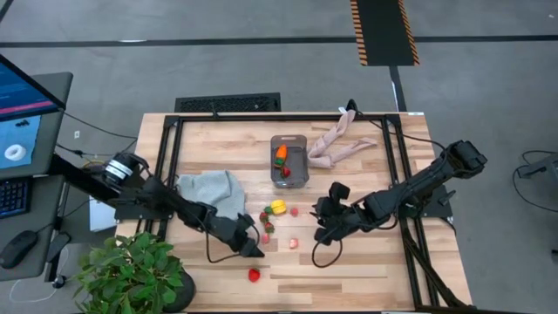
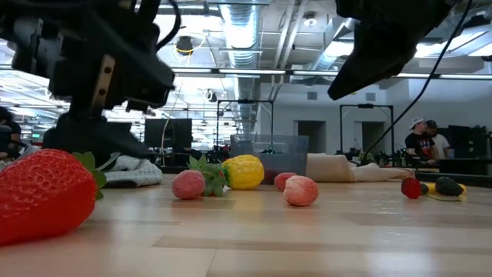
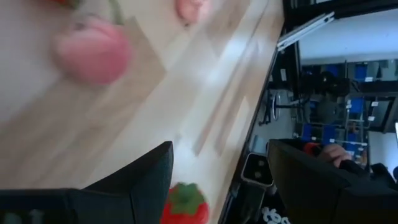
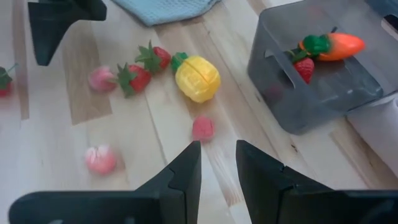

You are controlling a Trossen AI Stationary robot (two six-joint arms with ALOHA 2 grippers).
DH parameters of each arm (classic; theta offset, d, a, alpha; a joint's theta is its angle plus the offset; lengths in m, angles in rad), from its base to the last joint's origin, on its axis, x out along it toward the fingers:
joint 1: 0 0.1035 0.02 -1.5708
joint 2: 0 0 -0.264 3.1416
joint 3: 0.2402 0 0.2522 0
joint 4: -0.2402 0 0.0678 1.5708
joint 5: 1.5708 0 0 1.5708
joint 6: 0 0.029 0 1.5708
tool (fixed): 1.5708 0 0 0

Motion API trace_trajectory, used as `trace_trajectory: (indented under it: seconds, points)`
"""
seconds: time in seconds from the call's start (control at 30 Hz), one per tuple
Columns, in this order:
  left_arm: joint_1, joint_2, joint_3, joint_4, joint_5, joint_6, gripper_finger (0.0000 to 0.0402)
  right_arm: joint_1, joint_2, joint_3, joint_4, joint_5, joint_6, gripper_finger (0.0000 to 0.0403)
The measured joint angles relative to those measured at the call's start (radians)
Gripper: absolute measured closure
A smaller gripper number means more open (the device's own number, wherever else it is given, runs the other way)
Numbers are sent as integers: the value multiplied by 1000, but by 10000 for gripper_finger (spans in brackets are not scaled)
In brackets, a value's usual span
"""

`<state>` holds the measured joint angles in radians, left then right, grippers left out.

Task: Pick and placing Produce into tupperware
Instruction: Put the red strawberry into the black bin

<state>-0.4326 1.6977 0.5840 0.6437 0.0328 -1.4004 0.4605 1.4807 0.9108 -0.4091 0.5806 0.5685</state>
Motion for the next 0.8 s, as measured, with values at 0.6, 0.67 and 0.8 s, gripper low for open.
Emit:
trace_trajectory:
  seconds: [0.6,0.67,0.8]
  points:
    - [-116,23,49,-152,-156,-132,151,55,0,0,-3,5,-1,280]
    - [-126,23,49,-162,-172,-140,151,62,0,0,-2,14,-1,280]
    - [-134,23,49,-160,-178,-139,152,63,0,0,-2,27,3,280]
